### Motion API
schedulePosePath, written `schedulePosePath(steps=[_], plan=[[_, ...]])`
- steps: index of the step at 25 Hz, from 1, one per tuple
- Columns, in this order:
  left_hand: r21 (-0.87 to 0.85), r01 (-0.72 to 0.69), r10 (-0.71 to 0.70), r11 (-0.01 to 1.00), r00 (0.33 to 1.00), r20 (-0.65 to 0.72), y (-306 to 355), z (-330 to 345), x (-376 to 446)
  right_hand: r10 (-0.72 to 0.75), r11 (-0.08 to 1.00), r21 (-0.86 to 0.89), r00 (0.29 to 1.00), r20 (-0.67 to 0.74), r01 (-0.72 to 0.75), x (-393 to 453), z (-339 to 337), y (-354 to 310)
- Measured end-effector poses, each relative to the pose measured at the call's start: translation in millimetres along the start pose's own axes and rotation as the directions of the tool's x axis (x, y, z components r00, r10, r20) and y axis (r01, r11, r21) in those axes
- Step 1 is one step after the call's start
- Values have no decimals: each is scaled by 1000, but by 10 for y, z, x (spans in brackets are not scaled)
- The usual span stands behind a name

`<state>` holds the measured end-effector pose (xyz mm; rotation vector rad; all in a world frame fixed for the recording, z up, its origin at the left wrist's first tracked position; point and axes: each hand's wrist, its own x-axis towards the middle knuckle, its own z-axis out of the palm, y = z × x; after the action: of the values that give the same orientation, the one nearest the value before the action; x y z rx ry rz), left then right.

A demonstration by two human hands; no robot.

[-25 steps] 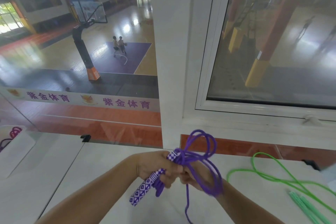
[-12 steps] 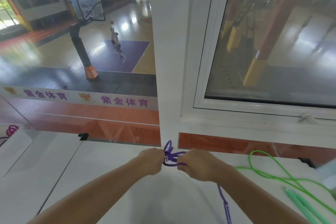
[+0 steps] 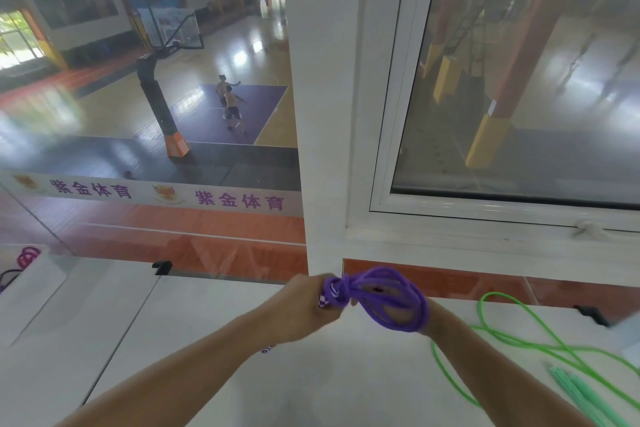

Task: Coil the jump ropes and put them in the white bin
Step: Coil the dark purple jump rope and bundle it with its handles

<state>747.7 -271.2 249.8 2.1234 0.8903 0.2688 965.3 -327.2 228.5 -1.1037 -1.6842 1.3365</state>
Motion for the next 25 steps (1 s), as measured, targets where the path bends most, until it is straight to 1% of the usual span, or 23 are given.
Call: schedulePosePath(steps=[1, 2, 3, 4, 5, 6, 7, 9, 11, 12, 13, 14, 16, 17, 18, 19, 20, 21, 22, 23, 24, 25], plan=[[-54, 88, -91, 995, 994, -58, -26, 21, 32, 78, 992, 102, 995, -64, -71, 13, 91, 83], [-85, 159, -168, 984, 980, -107, -45, 51, 66, 134, 990, 68, 984, -120, -126, 43, 180, 189], [-91, 201, -213, 975, 965, -152, -60, 81, 107, 158, 984, -48, 964, -215, -172, 92, 275, 283], [-90, 248, -261, 965, 947, -188, -93, 102, 151, 115, 959, -222, 961, -253, -173, 100, 368, 363], [-116, 292, -311, 949, 926, -212, -142, 116, 208, 135, 925, -310, 954, -269, -218, 110, 446, 394], [-118, 334, -353, 935, 909, -220, -178, 106, 251, 158, 886, -392, 956, -246, -247, 101, 514, 404], [-74, 353, -360, 933, 907, -219, -243, 93, 288, 222, 844, -450, 954, -203, -292, 104, 564, 387], [142, 346, -321, 927, 931, -173, -383, 116, 331, 265, 669, -688, 955, -133, -281, 121, 567, 301], [331, 330, -321, 884, 944, -82, -456, 199, 330, 251, 493, -855, 967, -35, -159, 152, 496, 119], [430, 297, -319, 853, 947, -22, -467, 253, 316, 234, 452, -887, 972, 17, -93, 179, 437, -1], [530, 229, -302, 817, 952, 55, -464, 296, 304, 220, 438, -898, 974, 61, -42, 208, 371, -126], [611, 140, -286, 779, 947, 147, -440, 323, 291, 216, 437, -899, 972, 97, -8, 233, 297, -234], [660, -1, -255, 752, 922, 293, -360, 346, 262, 177, 479, -878, 978, 112, 14, 272, 137, -366], [645, -60, -225, 762, 909, 350, -319, 344, 240, 162, 533, -846, 982, 92, -9, 280, 45, -375], [606, -113, -173, 787, 903, 394, -272, 334, 221, 164, 612, -789, 985, 61, -53, 284, -42, -339], [552, -159, -100, 818, 907, 410, -229, 306, 193, 165, 690, -718, 986, 27, -95, 268, -117, -287], [490, -181, -30, 853, 919, 392, -186, 266, 155, 176, 753, -643, 984, -10, -141, 257, -179, -205], [412, -161, 15, 897, 942, 336, -168, 225, 122, 183, 812, -557, 982, -46, -178, 216, -232, -115], [308, -114, 36, 945, 968, 248, -144, 183, 90, 193, 865, -461, 979, -60, -198, 183, -267, -3], [191, -70, 44, 979, 989, 138, -136, 146, 81, 176, 926, -330, 983, -56, -184, 135, -264, 83], [97, -31, 29, 995, 999, 26, -138, 120, 98, 152, 969, -189, 987, -55, -160, 95, -248, 182], [38, 13, -10, 999, 996, -83, -138, 93, 128, 148, 988, -36, 985, -83, -152, 72, -212, 254]])
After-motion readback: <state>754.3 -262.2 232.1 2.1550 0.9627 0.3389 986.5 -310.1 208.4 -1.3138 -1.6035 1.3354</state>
